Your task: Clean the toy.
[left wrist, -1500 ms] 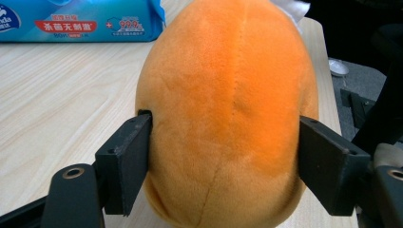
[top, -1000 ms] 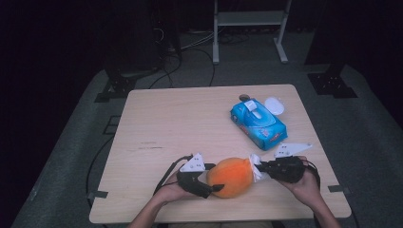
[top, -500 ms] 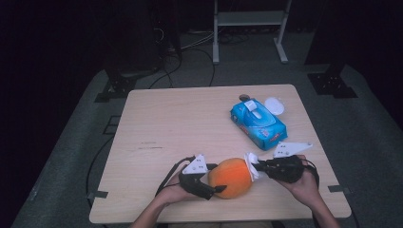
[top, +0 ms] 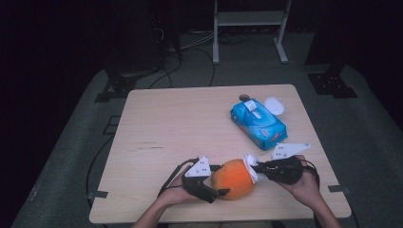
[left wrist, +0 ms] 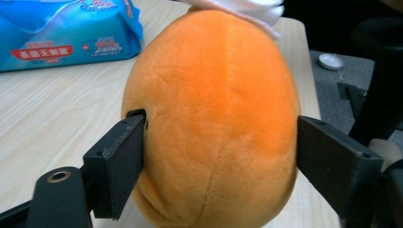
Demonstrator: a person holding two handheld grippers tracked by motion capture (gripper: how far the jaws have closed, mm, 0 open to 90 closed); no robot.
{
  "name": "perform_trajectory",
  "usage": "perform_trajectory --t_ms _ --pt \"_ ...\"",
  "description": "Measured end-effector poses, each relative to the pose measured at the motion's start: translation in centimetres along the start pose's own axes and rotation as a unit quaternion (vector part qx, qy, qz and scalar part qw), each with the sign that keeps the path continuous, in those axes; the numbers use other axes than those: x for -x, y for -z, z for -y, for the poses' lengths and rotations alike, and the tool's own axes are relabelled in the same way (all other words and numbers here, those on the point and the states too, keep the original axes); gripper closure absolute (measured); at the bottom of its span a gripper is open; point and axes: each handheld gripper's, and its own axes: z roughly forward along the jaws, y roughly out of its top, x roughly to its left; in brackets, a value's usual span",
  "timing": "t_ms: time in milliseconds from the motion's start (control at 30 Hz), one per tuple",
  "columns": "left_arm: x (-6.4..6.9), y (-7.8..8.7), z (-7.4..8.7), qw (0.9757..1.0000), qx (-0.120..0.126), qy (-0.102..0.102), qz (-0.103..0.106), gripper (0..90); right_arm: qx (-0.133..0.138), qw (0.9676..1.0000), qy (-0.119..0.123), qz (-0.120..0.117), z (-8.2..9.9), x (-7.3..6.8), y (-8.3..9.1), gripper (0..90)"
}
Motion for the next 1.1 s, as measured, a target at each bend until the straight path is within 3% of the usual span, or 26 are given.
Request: perform_trajectory --t_ms 100,267,400,467,600,700,833,1000,1100 --pt "0.6 -0.3 -0.4 0.9999 -0.008 -0.008 -0.009 21.7 -0.001 1.0000 0.000 0.001 -0.2 -0.1 0.1 84.4" --pt "0.9 -0.5 -0.7 0.9996 -0.007 -0.025 -0.011 19.9 0.003 0.9998 0.019 -0.008 -1.0 -1.0 0.0 84.4" --pt "-0.2 -0.4 -0.4 0.9998 -0.006 0.010 -0.015 11.0 -0.001 0.9998 0.010 -0.015 -0.6 -0.5 0.0 84.4" --pt "-0.2 -0.6 -0.2 0.9998 -0.004 0.017 -0.008 14.0 -0.002 0.9999 0.003 -0.016 -0.4 -0.1 0.1 84.4" --pt "0.7 -0.7 -0.9 0.9997 -0.012 -0.010 -0.020 23.2 -0.005 0.9999 0.006 -0.010 -0.7 -0.4 0.0 84.4" --pt "1.4 -1.0 -1.3 0.9990 -0.017 -0.031 -0.026 25.0 0.012 0.9995 0.010 -0.028 -1.5 -1.2 -0.1 84.4" --pt "1.6 -0.9 -1.4 0.9983 -0.022 -0.043 -0.033 28.3 0.011 0.9987 0.038 -0.032 -2.5 -2.4 -0.8 84.4" --pt "1.4 -0.7 -1.0 0.9989 -0.014 -0.038 -0.024 30.8 0.005 0.9996 0.016 -0.023 -1.6 -0.9 -0.2 84.4" --pt "1.4 -0.8 -1.1 0.9990 -0.007 -0.038 -0.022 28.5 0.000 0.9999 -0.012 -0.010 -0.4 0.5 0.5 84.5"
